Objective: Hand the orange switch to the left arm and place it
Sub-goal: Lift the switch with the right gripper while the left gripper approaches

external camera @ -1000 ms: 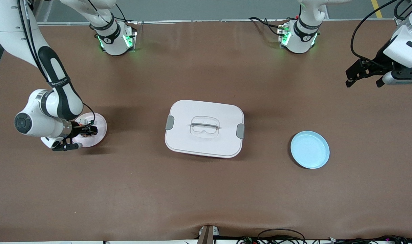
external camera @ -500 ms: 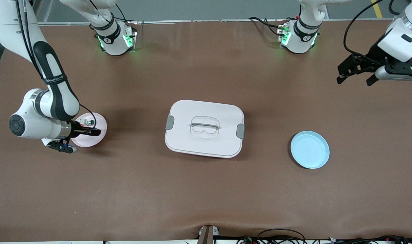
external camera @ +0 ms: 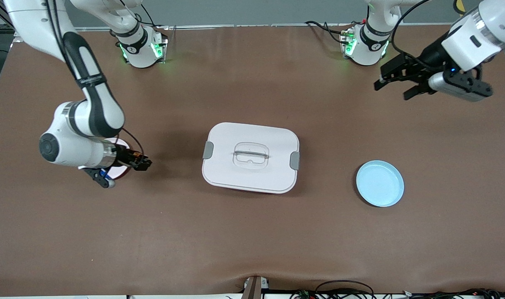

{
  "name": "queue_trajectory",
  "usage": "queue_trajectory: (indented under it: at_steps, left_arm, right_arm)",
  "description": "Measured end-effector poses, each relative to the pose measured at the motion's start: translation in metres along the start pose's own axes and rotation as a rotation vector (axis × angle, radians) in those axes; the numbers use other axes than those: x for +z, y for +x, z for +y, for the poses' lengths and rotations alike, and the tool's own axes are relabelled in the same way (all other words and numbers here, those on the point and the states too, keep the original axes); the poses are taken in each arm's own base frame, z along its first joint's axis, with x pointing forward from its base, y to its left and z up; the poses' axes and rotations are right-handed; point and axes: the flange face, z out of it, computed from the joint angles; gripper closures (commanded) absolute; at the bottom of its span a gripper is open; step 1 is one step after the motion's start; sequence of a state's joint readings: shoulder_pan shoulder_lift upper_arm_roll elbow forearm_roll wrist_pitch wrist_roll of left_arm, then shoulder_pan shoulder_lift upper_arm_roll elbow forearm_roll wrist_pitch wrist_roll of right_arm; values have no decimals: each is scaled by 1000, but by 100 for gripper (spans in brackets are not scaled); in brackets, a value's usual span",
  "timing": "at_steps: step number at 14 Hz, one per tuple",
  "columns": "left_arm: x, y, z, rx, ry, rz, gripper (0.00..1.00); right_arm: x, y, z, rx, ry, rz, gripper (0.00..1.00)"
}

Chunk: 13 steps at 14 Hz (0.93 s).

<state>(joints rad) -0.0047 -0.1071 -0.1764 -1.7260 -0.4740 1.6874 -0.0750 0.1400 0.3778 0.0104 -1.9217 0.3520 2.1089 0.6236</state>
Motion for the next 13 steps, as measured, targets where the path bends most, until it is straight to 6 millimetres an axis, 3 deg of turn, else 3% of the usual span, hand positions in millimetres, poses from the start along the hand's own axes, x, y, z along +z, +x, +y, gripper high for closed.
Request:
queue_trajectory:
  at_steps: [2,5,10,13]
  left_arm:
    - [20,12,13,9,-54,-10,0]
    - [57,30,48,34,-126,-28,0]
    - [130,59,88,-33,-256,-29,0]
    - [173,62,114,-28,-281,-23,0]
  right_arm:
    - [-5,-29,-34,74,44,-15,100]
    - [-17,-56,-70,190,118,-53,100]
    - [-44,-100,-122,346,230,-133,100]
    - [-61,-119,-143,425,280,-179,100]
